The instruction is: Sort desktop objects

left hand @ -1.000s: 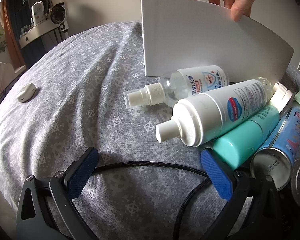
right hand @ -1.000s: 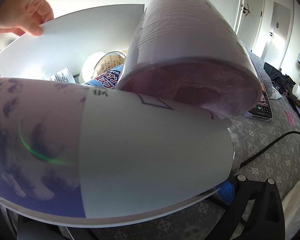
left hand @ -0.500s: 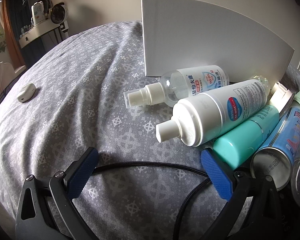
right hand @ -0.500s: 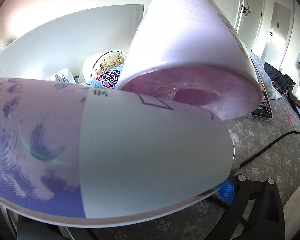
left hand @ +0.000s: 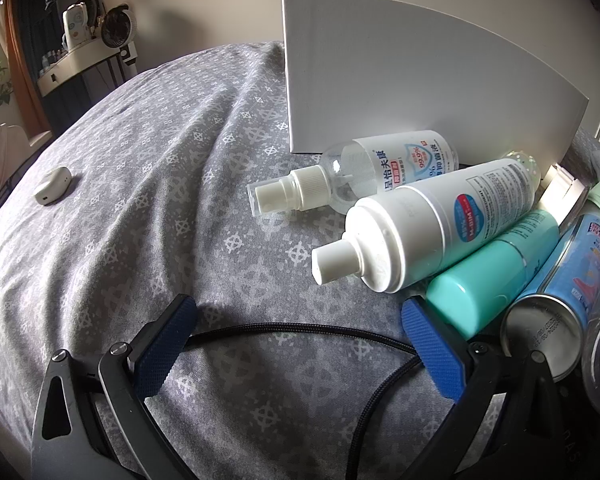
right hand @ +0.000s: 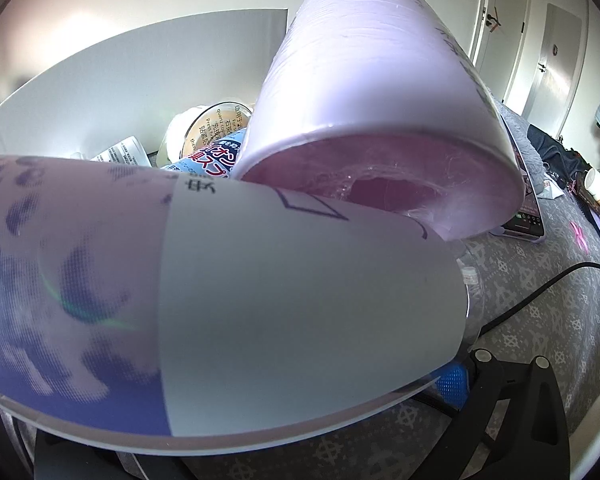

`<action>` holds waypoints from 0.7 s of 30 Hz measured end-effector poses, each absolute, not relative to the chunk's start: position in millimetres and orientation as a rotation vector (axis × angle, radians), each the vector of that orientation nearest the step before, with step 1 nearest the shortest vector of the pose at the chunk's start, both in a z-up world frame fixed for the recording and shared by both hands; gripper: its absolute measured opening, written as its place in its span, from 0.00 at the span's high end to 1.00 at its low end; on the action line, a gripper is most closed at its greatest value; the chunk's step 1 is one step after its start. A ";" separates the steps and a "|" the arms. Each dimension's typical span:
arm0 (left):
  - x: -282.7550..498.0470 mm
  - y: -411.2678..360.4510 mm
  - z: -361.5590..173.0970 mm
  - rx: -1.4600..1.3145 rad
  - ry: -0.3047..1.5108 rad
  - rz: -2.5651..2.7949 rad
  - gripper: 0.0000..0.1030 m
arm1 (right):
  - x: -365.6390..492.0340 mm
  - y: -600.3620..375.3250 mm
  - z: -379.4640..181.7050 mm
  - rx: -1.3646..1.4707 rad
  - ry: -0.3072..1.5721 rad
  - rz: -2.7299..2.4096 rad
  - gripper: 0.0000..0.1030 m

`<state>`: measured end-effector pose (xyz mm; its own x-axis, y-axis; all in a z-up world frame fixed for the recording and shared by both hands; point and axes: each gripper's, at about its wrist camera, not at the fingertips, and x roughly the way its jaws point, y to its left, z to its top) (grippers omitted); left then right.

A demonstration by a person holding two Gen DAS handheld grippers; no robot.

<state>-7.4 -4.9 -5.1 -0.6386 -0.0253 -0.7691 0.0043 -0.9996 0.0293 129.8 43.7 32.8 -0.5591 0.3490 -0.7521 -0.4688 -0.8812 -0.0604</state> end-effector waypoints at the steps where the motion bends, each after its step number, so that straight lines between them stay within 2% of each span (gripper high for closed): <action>1: -7.8 -5.4 -5.4 1.328 -0.039 -2.829 0.00 | 128.5 43.2 33.1 -1.122 0.202 2.417 0.00; 21: -7.8 -5.4 -5.3 1.328 -0.039 -2.828 0.00 | 118.0 44.8 33.8 -1.123 0.198 2.416 0.00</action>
